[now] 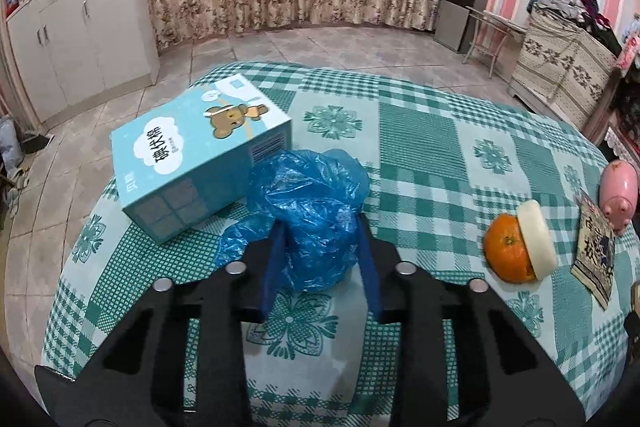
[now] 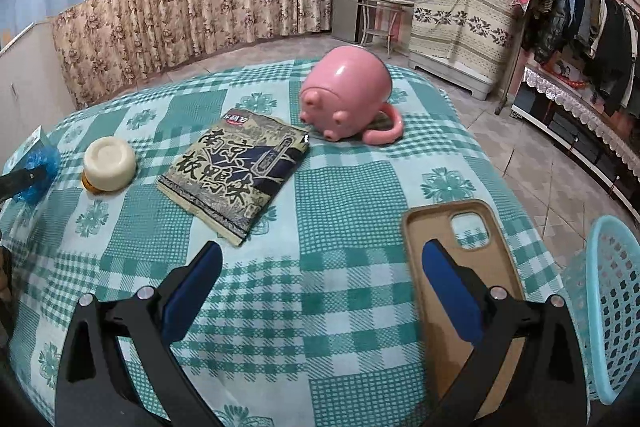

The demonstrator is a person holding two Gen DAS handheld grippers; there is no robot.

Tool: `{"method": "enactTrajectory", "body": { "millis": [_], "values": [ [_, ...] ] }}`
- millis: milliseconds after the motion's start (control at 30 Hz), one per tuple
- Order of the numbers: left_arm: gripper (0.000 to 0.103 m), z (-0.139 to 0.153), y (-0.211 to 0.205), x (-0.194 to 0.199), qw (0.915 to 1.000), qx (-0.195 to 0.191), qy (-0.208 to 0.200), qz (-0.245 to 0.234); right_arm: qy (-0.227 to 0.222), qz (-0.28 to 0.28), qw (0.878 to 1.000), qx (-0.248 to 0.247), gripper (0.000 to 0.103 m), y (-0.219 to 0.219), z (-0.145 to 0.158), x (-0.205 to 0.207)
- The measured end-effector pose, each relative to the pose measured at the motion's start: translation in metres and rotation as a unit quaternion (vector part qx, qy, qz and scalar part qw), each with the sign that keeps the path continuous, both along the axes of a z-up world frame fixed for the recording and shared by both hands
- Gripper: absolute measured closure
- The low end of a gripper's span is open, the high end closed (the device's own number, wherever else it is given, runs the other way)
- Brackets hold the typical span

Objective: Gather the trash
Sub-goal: 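Return to the table and grasp the blue plastic bag with the left gripper, then grasp the printed snack package with the right gripper and lift it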

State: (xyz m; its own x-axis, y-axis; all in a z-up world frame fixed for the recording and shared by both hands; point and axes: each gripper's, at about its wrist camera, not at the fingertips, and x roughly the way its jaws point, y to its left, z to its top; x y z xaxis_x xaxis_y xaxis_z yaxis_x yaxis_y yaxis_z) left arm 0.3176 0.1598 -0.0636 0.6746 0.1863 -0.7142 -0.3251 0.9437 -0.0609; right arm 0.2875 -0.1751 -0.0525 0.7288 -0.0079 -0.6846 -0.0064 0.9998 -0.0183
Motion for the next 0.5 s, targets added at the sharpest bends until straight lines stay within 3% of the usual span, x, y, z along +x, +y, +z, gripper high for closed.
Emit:
{"method": "enactTrajectory", "body": {
  "millis": [133,267,500],
  "values": [
    [0.074,0.0,-0.017,-0.014,0.9997,-0.01,-0.01,-0.021,-0.001,0.006,1.0,0.006,0.005,0.006,-0.001,0.001],
    [0.074,-0.003,-0.037,-0.029,0.9991,0.008,-0.025,-0.034,0.009,0.022,1.0,0.009,0.005,0.018,-0.009,0.006],
    [0.074,-0.003,-0.042,-0.028,0.9982,-0.007,-0.031,-0.051,0.004,0.027,0.999,0.038,0.005,0.026,-0.006,0.028]
  ]
}}
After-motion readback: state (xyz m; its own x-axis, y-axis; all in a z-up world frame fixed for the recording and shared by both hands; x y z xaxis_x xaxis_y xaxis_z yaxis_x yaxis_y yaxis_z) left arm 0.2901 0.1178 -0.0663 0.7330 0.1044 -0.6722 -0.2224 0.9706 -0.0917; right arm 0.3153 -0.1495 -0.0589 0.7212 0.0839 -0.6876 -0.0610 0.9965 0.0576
